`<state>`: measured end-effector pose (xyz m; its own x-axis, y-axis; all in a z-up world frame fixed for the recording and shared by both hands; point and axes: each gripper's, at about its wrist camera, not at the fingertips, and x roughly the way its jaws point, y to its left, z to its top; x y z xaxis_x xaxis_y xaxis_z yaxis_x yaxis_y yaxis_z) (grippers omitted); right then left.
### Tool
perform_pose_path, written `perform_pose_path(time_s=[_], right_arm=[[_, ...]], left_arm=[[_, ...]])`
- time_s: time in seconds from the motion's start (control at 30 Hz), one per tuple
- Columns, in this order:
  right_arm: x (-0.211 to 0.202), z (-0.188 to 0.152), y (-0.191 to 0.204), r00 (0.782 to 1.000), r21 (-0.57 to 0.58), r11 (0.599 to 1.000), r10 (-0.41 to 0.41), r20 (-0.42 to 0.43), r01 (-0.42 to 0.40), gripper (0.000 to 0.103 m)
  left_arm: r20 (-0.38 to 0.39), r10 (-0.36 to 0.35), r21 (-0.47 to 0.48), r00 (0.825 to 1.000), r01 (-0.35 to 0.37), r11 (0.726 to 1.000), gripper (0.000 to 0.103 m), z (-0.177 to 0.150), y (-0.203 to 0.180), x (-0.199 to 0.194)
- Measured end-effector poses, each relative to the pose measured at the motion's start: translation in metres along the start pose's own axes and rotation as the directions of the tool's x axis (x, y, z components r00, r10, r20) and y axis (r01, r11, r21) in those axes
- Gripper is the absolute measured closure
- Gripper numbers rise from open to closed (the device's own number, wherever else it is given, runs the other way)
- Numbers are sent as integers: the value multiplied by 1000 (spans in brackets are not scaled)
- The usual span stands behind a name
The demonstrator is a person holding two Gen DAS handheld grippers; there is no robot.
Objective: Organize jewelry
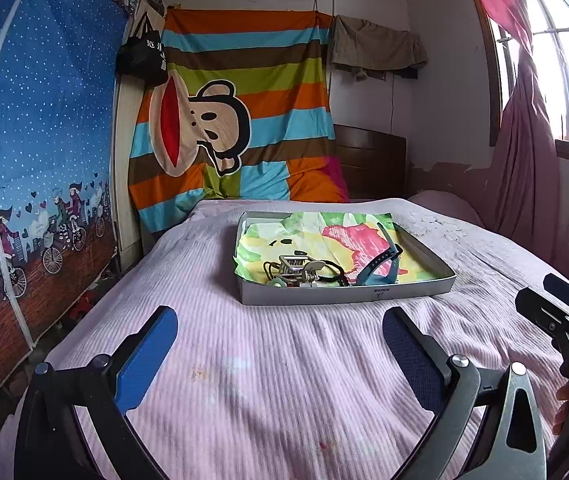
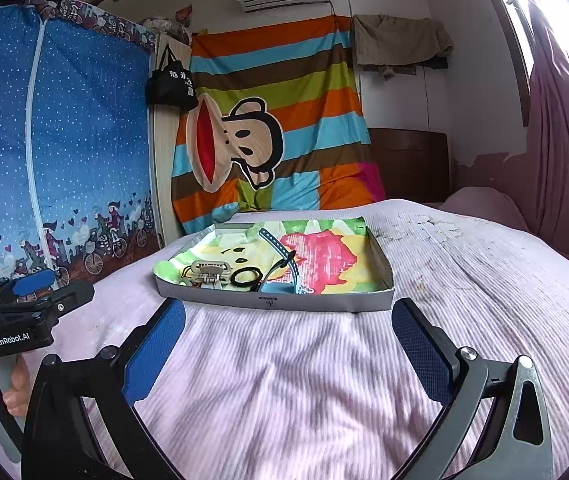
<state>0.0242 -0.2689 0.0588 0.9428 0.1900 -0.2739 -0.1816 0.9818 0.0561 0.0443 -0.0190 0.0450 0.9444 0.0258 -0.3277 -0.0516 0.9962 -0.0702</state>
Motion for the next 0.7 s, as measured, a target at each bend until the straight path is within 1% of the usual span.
perform_pose_path(time_s=[0.13, 0.33, 0.5, 0.7], right_arm=[[-7, -10, -1, 1000, 10, 1000, -22, -15, 22, 1], [-8, -20, 0, 999, 5, 999, -32, -26, 33, 1], [-7, -24, -1, 999, 5, 999, -32, -27, 33, 1], [-4, -24, -1, 999, 11, 999, -35, -31, 35, 1]], left_arm=[[15, 1, 31, 1000, -2, 1000, 0, -6, -1, -8], [7, -13, 36, 1000, 13, 999, 0, -14, 1, -6], [3, -16, 57, 1000, 16, 998, 0, -23, -2, -4], [10, -24, 64, 1000, 24, 998, 0, -24, -5, -5]])
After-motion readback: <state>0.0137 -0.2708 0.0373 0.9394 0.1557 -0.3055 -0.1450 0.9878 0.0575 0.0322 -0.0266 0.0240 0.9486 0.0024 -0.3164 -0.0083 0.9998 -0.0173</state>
